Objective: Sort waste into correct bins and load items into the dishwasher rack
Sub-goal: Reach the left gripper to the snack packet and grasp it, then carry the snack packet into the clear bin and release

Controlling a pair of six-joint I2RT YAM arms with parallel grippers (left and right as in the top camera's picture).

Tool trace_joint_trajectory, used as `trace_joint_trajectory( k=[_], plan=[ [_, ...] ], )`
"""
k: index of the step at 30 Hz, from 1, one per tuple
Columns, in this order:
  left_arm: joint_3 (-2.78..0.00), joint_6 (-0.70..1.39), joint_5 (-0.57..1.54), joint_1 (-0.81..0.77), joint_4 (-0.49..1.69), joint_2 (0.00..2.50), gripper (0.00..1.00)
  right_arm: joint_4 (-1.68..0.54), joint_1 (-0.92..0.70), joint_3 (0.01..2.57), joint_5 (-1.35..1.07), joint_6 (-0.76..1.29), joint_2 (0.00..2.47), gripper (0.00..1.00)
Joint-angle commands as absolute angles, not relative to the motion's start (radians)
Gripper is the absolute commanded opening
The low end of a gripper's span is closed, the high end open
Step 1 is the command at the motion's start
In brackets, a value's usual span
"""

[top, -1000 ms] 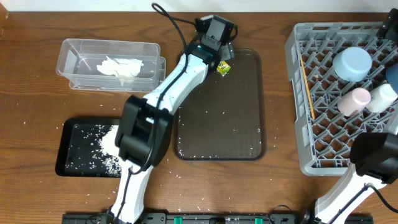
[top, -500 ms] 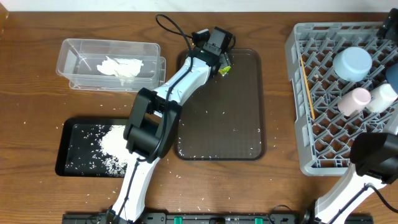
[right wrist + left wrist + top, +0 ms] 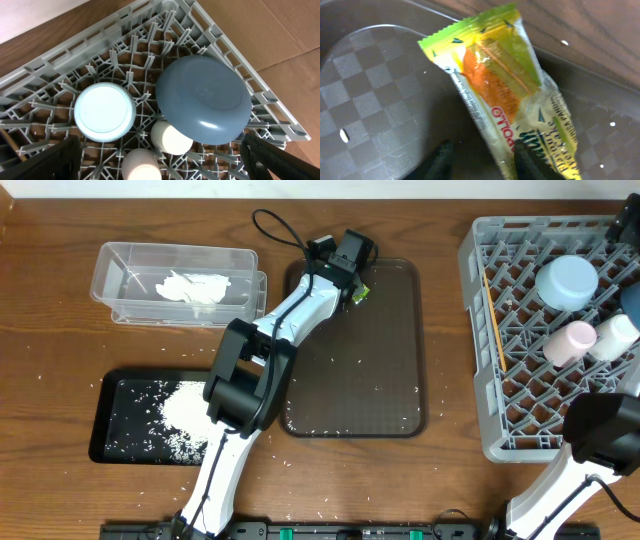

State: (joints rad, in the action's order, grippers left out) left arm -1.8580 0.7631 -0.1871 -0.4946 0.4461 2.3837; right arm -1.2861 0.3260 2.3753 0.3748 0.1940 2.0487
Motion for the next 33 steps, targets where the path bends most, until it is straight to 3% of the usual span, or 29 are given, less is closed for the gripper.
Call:
trace_joint_trajectory(
  k=[1, 5, 16, 28, 30, 31, 32, 33],
  plan=[
    [-1.857, 0.740, -0.195, -0.494, 0.463, 2.394, 0.25, -1.287, 0.328, 2.375, 0.384, 0.205, 2.044, 0.99],
    [-1.857, 0.732, -0.195, -0.494, 0.482, 2.357, 0.06, -1.287, 0.328, 2.374, 0.384, 0.205, 2.044, 0.99],
    [-1.857, 0.794, -0.196, -0.445, 0.673, 2.067, 0.06, -1.287, 0.328, 2.375, 0.384, 0.205, 2.044, 0.99],
    [-1.855, 1.062, -0.195, -0.144, 0.881, 1.963, 0.06, -1.287, 0.328, 2.374, 0.384, 0.205, 2.044, 0.99],
    [-1.855, 1.075, -0.190, -0.104, 0.887, 1.971, 0.10, -1.287, 0.328, 2.374, 0.384, 0.205, 2.044, 0.99],
    [-1.855, 1.075, -0.183, -0.086, 0.886, 1.974, 0.17, -1.287, 0.328, 2.374, 0.384, 0.205, 2.044, 0.99],
    [-1.855, 1.075, -0.172, -0.070, 0.886, 1.975, 0.38, -1.287, 0.328, 2.375, 0.384, 0.205, 2.044, 0.99],
    [-1.855, 1.075, -0.167, -0.059, 0.887, 1.975, 0.50, -1.287, 0.328, 2.374, 0.384, 0.205, 2.044, 0.99]
  ],
)
